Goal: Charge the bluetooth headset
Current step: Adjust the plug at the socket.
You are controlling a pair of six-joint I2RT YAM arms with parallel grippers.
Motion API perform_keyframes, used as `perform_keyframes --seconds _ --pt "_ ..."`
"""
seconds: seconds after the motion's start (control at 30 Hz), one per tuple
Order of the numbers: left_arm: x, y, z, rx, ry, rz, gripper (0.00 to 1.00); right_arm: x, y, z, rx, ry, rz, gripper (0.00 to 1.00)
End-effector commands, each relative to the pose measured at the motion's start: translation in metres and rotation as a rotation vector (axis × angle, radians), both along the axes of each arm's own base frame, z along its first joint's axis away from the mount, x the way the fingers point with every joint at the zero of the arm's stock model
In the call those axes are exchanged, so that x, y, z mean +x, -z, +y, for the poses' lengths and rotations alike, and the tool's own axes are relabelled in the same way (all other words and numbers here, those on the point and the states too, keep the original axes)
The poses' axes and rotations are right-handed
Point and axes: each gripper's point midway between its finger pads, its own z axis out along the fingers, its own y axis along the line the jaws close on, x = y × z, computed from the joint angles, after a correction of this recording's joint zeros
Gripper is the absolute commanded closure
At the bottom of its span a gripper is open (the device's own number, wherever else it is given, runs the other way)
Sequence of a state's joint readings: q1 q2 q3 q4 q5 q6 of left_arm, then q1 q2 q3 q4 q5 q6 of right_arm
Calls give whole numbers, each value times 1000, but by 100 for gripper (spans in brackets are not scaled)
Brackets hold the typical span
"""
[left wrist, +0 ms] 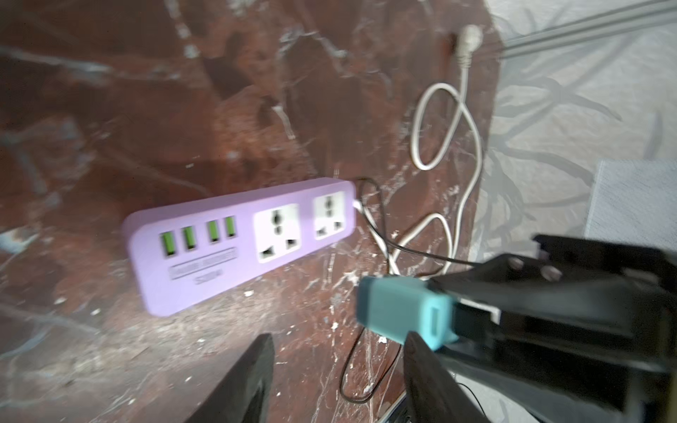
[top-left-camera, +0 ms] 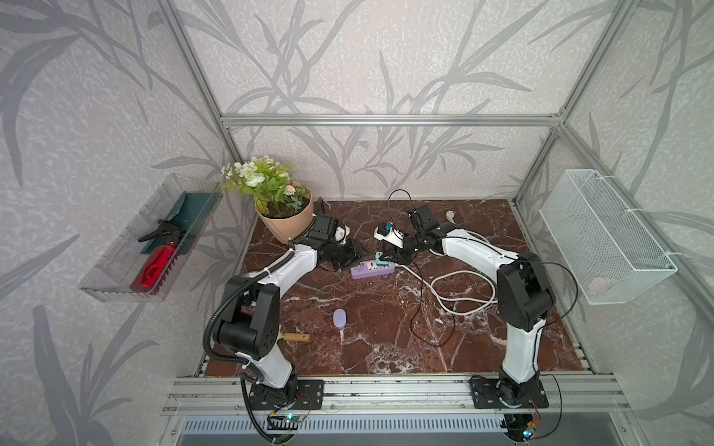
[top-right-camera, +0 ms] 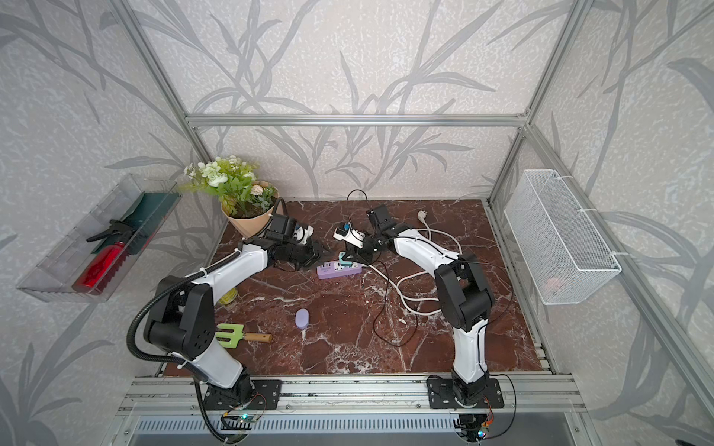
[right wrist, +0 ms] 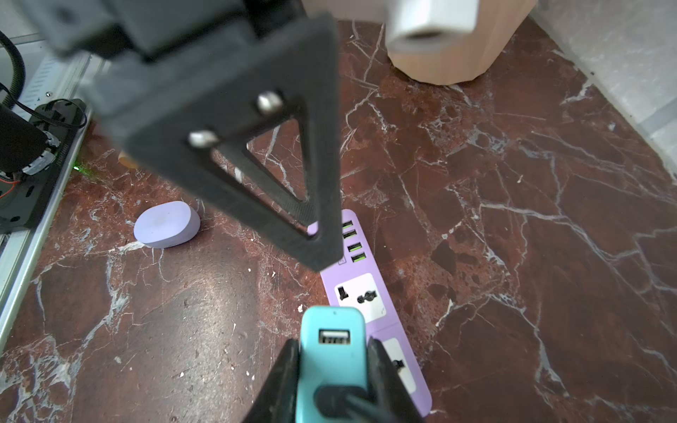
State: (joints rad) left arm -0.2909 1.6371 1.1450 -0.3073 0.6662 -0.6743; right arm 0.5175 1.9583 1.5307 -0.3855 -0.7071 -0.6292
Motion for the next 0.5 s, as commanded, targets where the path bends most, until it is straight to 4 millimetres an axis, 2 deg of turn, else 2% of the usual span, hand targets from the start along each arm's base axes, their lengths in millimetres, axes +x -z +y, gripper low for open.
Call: perform_keyframes --seconds 0.0,0.07,0.17,0.3,0.4,0.47 --pt "0 -12 -11 -30 84 -88 40 1 -17 4 39 -43 -7 100" --pt "-3 -14 -16 -44 110 -105 40 0 -19 6 55 -57 5 100" --pt "-4 -21 -23 -60 147 -140 51 -2 -27 9 96 -77 24 100" --pt "-2 -29 -21 -38 154 -180 54 -2 -36 8 119 -76 12 100" --pt "1 -32 -18 -22 146 -201 54 0 -36 6 101 -66 3 100" --pt "0 -33 -17 -23 157 -201 51 2 -29 3 77 -57 -7 100"
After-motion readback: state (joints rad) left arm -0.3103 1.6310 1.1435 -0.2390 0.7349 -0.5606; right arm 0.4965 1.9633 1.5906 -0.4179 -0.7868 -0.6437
